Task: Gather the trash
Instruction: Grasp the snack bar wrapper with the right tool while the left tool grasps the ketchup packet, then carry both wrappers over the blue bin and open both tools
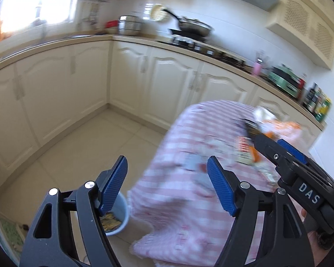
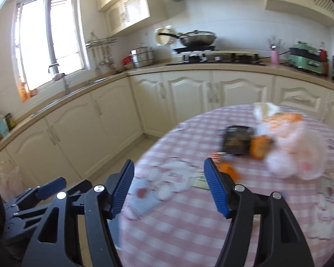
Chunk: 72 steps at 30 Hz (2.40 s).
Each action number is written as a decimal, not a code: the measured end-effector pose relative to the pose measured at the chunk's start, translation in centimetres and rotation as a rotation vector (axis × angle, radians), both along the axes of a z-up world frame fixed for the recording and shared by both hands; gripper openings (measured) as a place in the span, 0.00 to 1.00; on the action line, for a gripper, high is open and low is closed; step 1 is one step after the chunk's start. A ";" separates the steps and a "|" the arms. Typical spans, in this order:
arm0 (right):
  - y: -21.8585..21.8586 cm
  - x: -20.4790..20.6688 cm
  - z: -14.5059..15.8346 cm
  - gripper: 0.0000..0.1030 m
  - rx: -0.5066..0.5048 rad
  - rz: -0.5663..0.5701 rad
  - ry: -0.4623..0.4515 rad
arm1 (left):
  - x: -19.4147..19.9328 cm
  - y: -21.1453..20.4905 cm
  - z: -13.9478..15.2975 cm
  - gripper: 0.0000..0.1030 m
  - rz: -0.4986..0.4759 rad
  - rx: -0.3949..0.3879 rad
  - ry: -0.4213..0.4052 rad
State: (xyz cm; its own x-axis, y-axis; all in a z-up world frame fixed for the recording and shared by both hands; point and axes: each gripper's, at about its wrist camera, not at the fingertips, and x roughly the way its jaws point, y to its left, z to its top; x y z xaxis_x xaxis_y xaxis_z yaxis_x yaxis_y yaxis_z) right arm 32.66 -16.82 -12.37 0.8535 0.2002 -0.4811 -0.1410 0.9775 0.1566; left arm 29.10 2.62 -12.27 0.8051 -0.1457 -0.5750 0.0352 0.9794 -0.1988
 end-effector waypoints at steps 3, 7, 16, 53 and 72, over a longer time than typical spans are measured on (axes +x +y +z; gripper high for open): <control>-3.8 -0.8 -0.5 0.64 -0.034 -0.065 0.049 | 0.0 -2.8 0.1 0.69 -0.048 0.029 0.006; -7.0 -0.1 -2.0 0.64 -0.030 -0.078 0.161 | -0.2 -5.1 -0.5 0.69 -0.070 0.057 0.032; -6.1 2.4 -4.6 0.50 -0.081 0.038 0.303 | 0.4 -7.8 -1.0 0.69 -0.093 0.111 0.061; -9.8 5.1 -3.5 0.25 0.066 -0.068 0.199 | 9.0 -14.0 -3.2 0.02 -0.324 0.154 0.201; -2.5 1.2 -0.9 0.25 0.034 0.057 0.138 | 1.5 -4.6 -0.2 0.01 -0.200 0.032 0.070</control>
State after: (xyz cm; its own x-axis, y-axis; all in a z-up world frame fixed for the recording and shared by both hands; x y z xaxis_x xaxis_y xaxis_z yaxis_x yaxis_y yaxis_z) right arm 33.89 -19.33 -13.31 0.7665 0.2646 -0.5852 -0.1709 0.9624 0.2112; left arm 30.62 -2.01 -12.44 0.7199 -0.2791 -0.6354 0.2167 0.9602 -0.1762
